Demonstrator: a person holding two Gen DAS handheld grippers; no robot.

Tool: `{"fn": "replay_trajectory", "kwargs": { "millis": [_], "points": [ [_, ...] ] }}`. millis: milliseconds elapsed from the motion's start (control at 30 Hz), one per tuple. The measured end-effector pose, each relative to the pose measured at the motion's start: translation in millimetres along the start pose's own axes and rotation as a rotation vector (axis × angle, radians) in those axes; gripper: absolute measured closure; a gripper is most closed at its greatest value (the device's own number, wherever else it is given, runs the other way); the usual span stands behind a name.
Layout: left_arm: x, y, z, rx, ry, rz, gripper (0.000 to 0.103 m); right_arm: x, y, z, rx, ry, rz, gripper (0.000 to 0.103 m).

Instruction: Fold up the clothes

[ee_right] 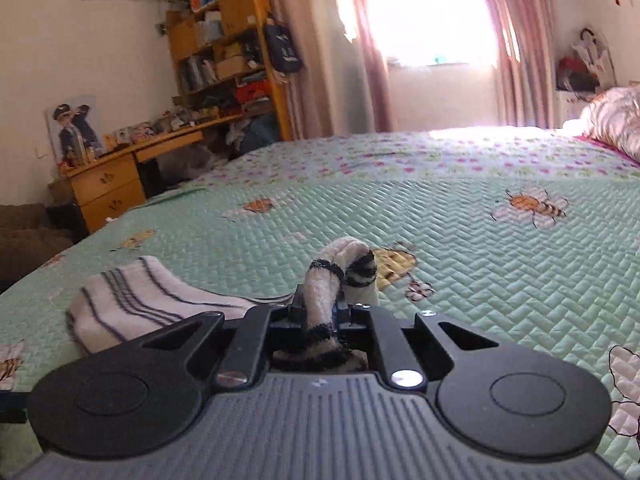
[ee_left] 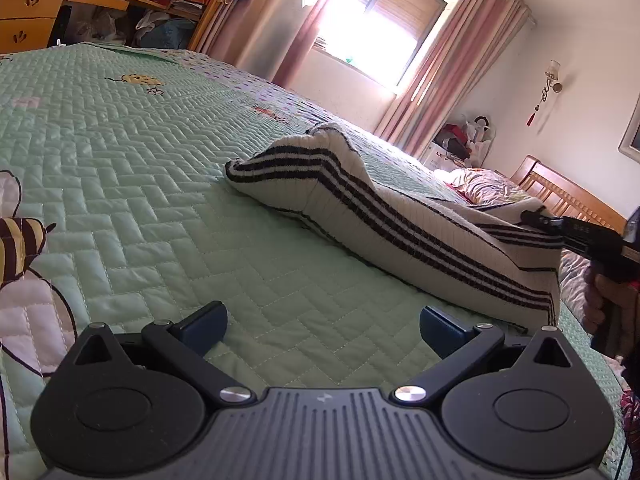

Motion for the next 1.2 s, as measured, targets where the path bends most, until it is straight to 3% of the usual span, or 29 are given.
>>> {"fn": "replay_trajectory", "kwargs": {
  "millis": [100, 200, 300, 400, 533, 633, 733, 900, 1067, 1200],
  "points": [
    [1, 0, 0, -0.004, -0.001, 0.006, 0.001, -11, 53, 42, 0.082, -0.008, 0.130, 0.092],
    [3, 2, 3, -0.014, -0.001, 0.032, 0.001, -45, 93, 83, 0.131, 0.039, 0.214, 0.091],
    [7, 4, 10, -0.013, 0.010, 0.079, 0.001, -91, 108, 115, 0.142, 0.132, 0.227, 0.089],
    [12, 8, 21, -0.023, 0.014, 0.152, 0.001, -130, 99, 135, 0.113, 0.210, 0.149, 0.086],
    [15, 11, 42, -0.046, 0.020, 0.222, 0.001, -135, 81, 159, 0.091, 0.182, -0.032, 0.069],
    [9, 12, 66, -0.072, 0.030, 0.233, 0.001, -128, 76, 182, 0.136, 0.143, -0.180, 0.052],
    [-5, 17, 86, -0.081, 0.061, 0.249, 0.001, -123, 73, 203, 0.186, 0.123, -0.294, 0.042],
    [-20, 29, 112, -0.069, 0.071, 0.268, 0.001, -129, 69, 220, 0.145, 0.058, -0.430, 0.037],
    [-8, 41, 115, -0.045, 0.057, 0.311, 0.001, -164, 33, 206, 0.065, -0.019, -0.840, 0.032],
    [-1, 50, 97, 0.017, 0.096, 0.298, 0.001, -191, 17, 180, 0.137, -0.078, -1.168, 0.030]
  ]
}}
Point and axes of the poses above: each gripper's, at about its wrist camera, not at the fingertips, and z roughly against the way its jaws point, y to its left, x to its top, the point moved 10 cm from there along -z, roughly the way its jaws point, and after that the axes turned 2 degrees about x, right-handed, at the moved point
